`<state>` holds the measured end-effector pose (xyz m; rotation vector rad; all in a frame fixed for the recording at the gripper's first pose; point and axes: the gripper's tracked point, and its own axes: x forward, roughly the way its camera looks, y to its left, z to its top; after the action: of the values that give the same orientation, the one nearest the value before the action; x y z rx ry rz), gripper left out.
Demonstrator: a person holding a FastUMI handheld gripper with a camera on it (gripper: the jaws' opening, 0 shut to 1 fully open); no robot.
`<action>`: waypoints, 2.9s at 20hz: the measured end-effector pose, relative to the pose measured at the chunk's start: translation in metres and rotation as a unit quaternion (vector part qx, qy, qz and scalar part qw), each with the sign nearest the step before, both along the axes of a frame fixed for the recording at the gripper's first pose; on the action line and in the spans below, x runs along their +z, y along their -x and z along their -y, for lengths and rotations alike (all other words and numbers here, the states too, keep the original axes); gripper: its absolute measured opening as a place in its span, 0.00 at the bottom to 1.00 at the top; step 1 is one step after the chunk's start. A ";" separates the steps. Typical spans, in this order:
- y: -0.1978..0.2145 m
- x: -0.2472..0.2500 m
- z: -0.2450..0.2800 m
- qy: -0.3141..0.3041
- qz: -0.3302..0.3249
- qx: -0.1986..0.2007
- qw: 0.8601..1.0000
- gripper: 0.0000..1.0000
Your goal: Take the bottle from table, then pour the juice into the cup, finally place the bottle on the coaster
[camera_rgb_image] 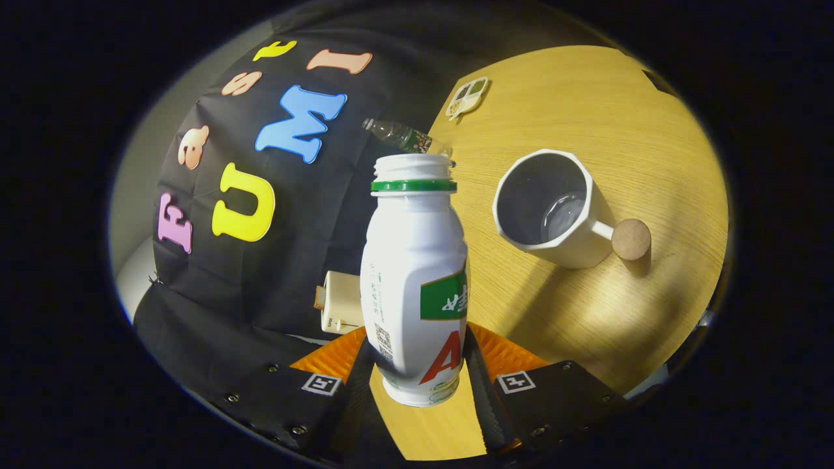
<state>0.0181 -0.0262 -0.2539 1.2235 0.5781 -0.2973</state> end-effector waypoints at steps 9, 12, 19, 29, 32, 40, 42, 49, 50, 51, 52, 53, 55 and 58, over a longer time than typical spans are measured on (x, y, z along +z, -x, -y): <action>-0.034 -0.007 -0.014 0.192 0.001 0.061 0.980 0.72; -0.054 -0.010 -0.010 0.245 0.002 0.066 0.967 0.72; -0.106 -0.023 0.003 0.349 -0.011 0.077 0.934 0.72; -0.165 -0.049 0.038 0.455 -0.050 0.062 0.887 0.72; -0.186 -0.063 0.048 0.463 -0.052 0.065 0.882 0.72; -0.212 -0.085 0.058 0.499 -0.049 0.081 0.861 0.72; -0.216 -0.086 0.061 0.503 -0.046 0.080 0.859 0.72; -0.221 -0.089 0.060 0.526 -0.038 0.090 0.845 0.72; -0.220 -0.089 0.058 0.525 -0.036 0.094 0.845 0.74; -0.218 -0.089 0.058 0.523 -0.037 0.097 0.846 0.75; -0.217 -0.090 0.057 0.523 -0.037 0.099 0.846 0.76; -0.216 -0.089 0.056 0.523 -0.038 0.101 0.846 0.76; -0.214 -0.088 0.054 0.521 -0.037 0.106 0.846 0.78; -0.212 -0.084 0.052 0.525 -0.031 0.109 0.844 0.80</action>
<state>0.2297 -0.0786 -0.3377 0.0782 0.4837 -0.3853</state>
